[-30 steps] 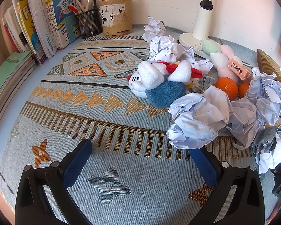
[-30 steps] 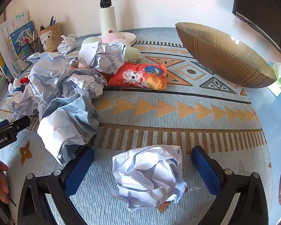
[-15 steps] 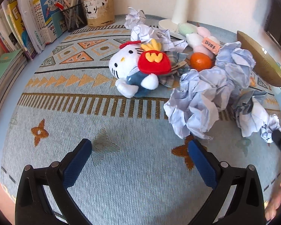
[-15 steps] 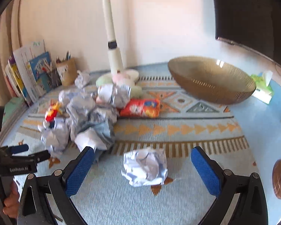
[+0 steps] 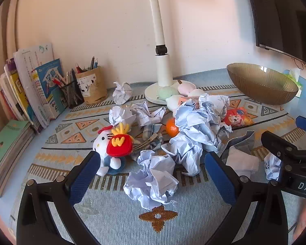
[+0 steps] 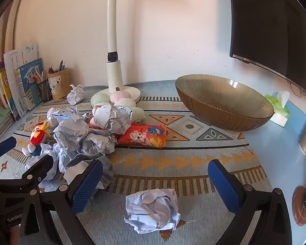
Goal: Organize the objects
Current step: 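Move both tools toward the crumpled white paper balls on the rug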
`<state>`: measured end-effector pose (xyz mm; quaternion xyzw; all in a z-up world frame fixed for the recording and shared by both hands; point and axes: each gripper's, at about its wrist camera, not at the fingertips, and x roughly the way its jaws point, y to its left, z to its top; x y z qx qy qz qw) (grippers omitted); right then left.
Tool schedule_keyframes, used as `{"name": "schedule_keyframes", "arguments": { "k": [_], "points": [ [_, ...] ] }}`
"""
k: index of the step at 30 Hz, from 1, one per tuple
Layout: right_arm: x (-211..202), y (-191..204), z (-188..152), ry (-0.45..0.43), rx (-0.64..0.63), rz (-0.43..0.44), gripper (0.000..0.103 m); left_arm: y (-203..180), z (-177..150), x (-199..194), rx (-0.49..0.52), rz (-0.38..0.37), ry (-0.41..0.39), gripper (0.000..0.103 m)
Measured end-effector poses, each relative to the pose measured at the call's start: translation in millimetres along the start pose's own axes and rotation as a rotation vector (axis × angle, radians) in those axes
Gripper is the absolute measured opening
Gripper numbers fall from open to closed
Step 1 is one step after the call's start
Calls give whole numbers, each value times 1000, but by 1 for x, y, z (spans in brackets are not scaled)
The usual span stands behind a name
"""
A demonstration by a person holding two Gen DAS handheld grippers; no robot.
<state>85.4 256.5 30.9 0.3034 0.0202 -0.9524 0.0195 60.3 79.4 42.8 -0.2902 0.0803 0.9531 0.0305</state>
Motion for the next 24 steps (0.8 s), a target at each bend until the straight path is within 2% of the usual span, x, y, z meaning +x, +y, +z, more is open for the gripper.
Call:
{"name": "schedule_keyframes", "arguments": {
  "k": [2,6,12,17,20,24],
  "points": [
    [-3,2,-1,-16,-10,-3,103,7,-2,0,-38,-25,11,102],
    [-9,9,-3,-38,-41,-30,103,15,-4,-1,-91,-21,10,102],
    [-8,10,-2,-24,-43,-34,103,10,-5,-4,-67,-25,4,102],
    [-8,5,-2,-20,-24,-27,103,16,-6,-6,-104,-5,-1,102],
    [-7,6,-2,-15,-26,-24,103,21,-6,-7,-130,-18,-10,102],
    [-7,7,-2,-15,-29,-25,103,20,-5,-5,-123,-20,-2,102]
  ]
}}
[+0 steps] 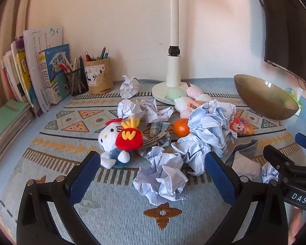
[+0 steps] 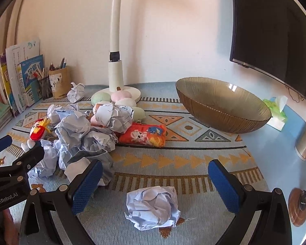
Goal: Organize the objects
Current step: 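Move both tools toward the crumpled white paper balls on the rug, then grasp a crumpled paper ball with the left tool while the right tool grasps another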
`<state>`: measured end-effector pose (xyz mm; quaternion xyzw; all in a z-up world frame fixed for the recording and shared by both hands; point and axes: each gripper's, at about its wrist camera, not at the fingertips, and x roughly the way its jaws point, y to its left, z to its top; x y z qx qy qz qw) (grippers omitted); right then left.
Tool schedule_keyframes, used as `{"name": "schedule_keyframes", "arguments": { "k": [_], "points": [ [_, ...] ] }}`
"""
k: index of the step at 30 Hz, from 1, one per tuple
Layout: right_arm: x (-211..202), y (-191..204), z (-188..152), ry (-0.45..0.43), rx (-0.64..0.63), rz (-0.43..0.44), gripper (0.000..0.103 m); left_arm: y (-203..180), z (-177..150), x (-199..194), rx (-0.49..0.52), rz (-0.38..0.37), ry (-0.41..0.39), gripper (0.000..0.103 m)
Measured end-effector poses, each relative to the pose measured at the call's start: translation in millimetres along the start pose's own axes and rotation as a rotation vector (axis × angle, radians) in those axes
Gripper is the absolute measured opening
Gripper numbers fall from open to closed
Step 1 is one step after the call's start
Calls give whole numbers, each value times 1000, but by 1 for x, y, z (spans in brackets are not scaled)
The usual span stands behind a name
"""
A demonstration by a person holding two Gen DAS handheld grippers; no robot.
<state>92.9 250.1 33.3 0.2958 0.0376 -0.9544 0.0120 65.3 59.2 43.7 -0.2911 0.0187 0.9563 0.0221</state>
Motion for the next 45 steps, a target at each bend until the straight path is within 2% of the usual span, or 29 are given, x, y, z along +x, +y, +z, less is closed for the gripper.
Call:
{"name": "schedule_keyframes", "arguments": {
  "k": [11,14,16,18,20,24,27,31,33,35,36,37,38,40,42,45],
  "points": [
    [1,1,0,15,-3,6,103,1,-1,1,-2,-18,12,102],
    [-3,-1,1,-4,9,8,103,3,-1,-3,-4,-36,0,102],
    [-14,-8,1,-46,30,57,103,14,-1,-16,-24,-137,-29,102],
    [-22,-18,-1,-50,55,144,103,32,-5,-29,-61,-237,-52,102],
    [-27,-29,-7,-18,81,184,103,45,-9,-35,-36,-286,-26,102],
    [-33,-46,-18,50,125,289,103,52,-13,-32,33,-254,80,102],
    [-27,-49,-18,125,126,307,103,45,-9,-18,22,-282,151,102],
    [-8,-40,-18,226,94,284,103,24,-2,11,18,-291,258,101],
    [7,-36,-22,289,96,282,91,15,-1,24,19,-296,297,96],
    [17,-36,-26,315,111,310,70,11,-3,36,-8,-309,338,81],
    [21,-36,-28,320,118,310,67,11,-4,41,-30,-325,351,80],
    [22,-36,-28,319,117,296,60,11,-6,45,-51,-335,358,72],
    [21,-37,-26,316,115,298,51,10,-7,48,-55,-328,370,59],
    [14,-40,-22,293,121,326,51,7,-4,44,-23,-290,347,36],
    [5,-46,-16,263,112,314,51,13,-2,38,-51,-314,342,35],
    [-10,-64,2,210,121,298,51,17,9,21,-50,-293,286,35]
  ]
}}
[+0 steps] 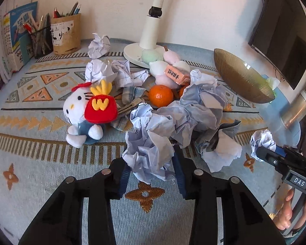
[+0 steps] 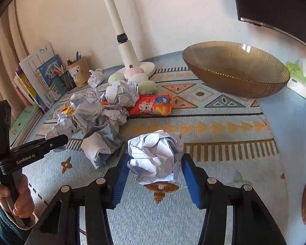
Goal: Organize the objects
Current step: 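Grasp a crumpled paper ball with the left tool while the right tool grasps another, then carry both paper balls over the brown glass bowl and open both tools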
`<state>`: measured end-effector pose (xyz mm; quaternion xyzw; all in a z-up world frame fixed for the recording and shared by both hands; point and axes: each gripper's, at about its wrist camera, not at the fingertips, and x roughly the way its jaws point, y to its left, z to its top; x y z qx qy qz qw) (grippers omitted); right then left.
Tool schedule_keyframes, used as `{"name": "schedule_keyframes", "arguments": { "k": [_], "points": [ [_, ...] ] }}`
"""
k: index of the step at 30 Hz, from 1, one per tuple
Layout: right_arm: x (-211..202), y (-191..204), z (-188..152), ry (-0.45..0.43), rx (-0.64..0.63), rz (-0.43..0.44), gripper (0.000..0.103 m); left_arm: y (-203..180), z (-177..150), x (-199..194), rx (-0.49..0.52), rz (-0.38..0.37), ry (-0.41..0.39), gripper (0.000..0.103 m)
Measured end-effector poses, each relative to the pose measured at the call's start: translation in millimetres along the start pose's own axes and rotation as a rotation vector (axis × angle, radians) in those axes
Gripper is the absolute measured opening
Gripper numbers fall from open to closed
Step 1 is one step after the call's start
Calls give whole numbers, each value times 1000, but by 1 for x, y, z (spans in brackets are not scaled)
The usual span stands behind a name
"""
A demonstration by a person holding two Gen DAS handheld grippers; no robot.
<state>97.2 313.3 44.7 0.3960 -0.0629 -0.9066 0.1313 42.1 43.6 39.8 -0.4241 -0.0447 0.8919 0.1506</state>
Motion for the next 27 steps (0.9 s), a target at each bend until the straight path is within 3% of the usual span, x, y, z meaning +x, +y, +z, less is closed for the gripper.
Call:
{"name": "schedule_keyframes", "arguments": {
  "k": [4,8,13,17,18,20,21,22,27],
  "points": [
    [-44,-22,40,-144,2,-97,51,-24,33,-32,24,-46,-80,35],
    [-66,-67,84,-252,120,-226,52,-87,97,-42,134,-107,-150,35],
    [-35,-116,111,-208,250,-270,52,-170,152,18,215,-144,-108,35],
    [-20,-129,122,-200,258,-281,52,-203,163,61,246,-166,-97,36],
    [-18,-131,124,-202,260,-285,54,-211,164,68,262,-164,-101,38],
    [-14,-137,127,-200,276,-286,75,-220,167,77,279,-185,-107,55],
    [-15,-139,127,-206,286,-292,75,-222,170,82,283,-198,-94,64],
    [-17,-140,126,-207,289,-291,75,-222,172,84,278,-193,-88,79],
    [-36,-127,113,-227,268,-276,75,-192,168,57,202,-218,-114,82]
  ]
}}
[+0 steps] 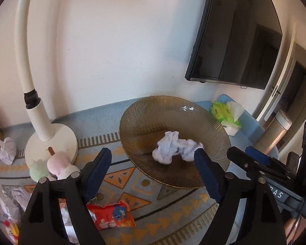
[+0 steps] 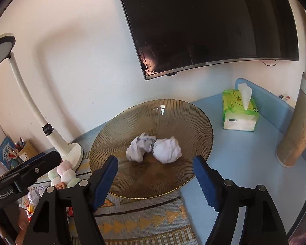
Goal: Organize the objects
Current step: 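Carry both paper balls over the brown glass bowl and open both tools, then move both tools back to the paper pile beside the plush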
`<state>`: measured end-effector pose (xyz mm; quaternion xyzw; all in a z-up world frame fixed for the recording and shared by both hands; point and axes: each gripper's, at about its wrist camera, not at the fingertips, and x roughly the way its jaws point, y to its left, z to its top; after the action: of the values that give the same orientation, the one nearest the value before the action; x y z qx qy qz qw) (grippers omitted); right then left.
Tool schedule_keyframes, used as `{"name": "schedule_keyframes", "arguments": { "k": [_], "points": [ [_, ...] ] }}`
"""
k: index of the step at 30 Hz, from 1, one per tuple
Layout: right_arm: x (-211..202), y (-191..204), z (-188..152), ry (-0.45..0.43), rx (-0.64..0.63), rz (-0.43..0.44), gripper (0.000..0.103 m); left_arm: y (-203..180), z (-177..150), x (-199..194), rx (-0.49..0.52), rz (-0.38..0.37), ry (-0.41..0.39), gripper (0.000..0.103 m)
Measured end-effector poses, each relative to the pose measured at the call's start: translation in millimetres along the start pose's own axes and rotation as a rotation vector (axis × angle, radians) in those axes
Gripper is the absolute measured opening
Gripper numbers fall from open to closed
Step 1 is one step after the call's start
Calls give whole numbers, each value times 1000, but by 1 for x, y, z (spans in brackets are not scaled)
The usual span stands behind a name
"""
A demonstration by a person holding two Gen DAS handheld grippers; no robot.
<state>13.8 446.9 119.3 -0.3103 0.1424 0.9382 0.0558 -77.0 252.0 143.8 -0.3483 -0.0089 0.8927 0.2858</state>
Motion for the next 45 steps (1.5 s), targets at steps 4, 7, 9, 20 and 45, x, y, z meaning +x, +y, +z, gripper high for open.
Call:
{"name": "schedule_keyframes", "arguments": {
  "k": [4,7,9,20,45],
  "points": [
    [-26,24,-13,6,-34,84,76,22,-17,-57,-60,-3,-61,82],
    [-44,55,-36,2,-94,178,95,47,-46,-111,-88,51,-123,96],
    [-43,73,-62,7,-125,235,100,69,-76,-143,-142,147,-178,102],
    [7,100,-140,86,-199,241,103,173,-201,-141,-321,352,-62,102],
    [15,184,-175,270,-542,453,103,128,-136,-89,-52,-16,64,102]
  ]
}}
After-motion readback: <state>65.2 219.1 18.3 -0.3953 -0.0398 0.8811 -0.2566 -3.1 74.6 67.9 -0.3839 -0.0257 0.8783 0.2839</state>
